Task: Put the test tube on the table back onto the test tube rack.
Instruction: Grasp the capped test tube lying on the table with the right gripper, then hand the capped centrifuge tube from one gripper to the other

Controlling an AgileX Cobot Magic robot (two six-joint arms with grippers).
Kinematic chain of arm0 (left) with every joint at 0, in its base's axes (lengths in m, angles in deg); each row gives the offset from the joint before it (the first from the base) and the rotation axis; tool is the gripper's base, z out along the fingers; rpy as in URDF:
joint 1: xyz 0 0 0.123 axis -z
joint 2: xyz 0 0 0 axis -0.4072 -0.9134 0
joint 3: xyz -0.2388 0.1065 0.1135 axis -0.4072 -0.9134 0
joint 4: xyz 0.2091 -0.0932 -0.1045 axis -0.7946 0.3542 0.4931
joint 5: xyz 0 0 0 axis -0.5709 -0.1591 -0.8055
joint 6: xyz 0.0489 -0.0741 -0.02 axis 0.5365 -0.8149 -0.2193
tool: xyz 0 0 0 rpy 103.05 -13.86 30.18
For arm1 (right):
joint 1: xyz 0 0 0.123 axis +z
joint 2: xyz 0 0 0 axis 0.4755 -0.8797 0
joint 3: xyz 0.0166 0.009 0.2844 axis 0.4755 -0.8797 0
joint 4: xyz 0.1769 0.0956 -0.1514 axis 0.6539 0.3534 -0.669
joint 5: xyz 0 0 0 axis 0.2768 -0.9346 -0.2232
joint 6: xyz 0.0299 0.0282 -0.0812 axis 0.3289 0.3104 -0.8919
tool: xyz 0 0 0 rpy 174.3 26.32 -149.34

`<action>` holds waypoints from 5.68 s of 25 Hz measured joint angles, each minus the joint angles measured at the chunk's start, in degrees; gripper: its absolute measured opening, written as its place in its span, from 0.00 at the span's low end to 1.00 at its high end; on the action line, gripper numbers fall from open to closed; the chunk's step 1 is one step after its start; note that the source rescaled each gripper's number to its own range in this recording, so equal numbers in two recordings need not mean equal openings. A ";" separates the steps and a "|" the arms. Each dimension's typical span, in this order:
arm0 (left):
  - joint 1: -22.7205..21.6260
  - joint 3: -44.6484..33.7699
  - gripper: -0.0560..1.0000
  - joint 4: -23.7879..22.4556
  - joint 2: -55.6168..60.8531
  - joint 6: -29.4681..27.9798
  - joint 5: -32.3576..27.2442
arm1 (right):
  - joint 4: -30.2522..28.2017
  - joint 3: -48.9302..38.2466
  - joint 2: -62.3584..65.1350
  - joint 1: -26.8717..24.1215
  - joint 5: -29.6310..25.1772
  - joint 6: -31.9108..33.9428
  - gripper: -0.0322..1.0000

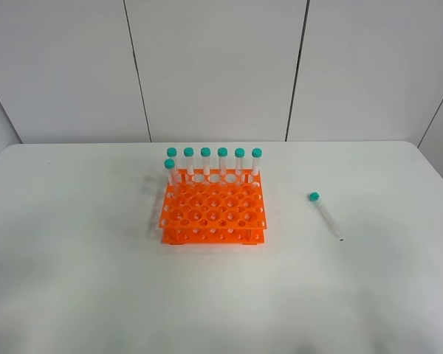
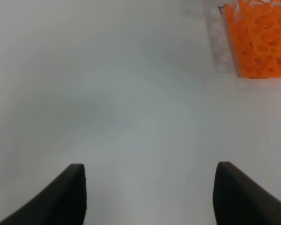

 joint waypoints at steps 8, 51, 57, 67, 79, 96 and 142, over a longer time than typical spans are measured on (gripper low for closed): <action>0.00 0.00 0.94 0.00 0.00 0.00 0.00 | -0.49 0.61 -1.08 0.00 0.19 0.00 1.00; 0.00 0.00 0.94 0.00 0.00 0.00 0.00 | 10.98 45.21 -110.84 7.00 15.18 -12.30 1.00; 0.00 0.00 0.94 0.00 0.00 0.00 0.00 | 12.55 48.94 -114.97 7.00 13.74 -12.25 1.00; 0.00 0.00 0.94 0.00 0.00 0.00 0.00 | 11.83 49.17 -120.31 6.85 15.98 -10.29 1.00; 0.00 0.00 0.94 0.00 0.00 0.00 0.00 | 10.88 49.59 -122.19 6.85 15.33 -9.38 0.83; 0.00 0.00 0.94 0.00 0.00 0.00 0.00 | 8.13 49.84 -109.33 6.85 6.98 -13.10 0.06; 0.00 8.86 0.94 5.64 -10.82 -2.64 11.27 | 58.93 25.82 -85.91 21.27 8.32 -73.88 0.06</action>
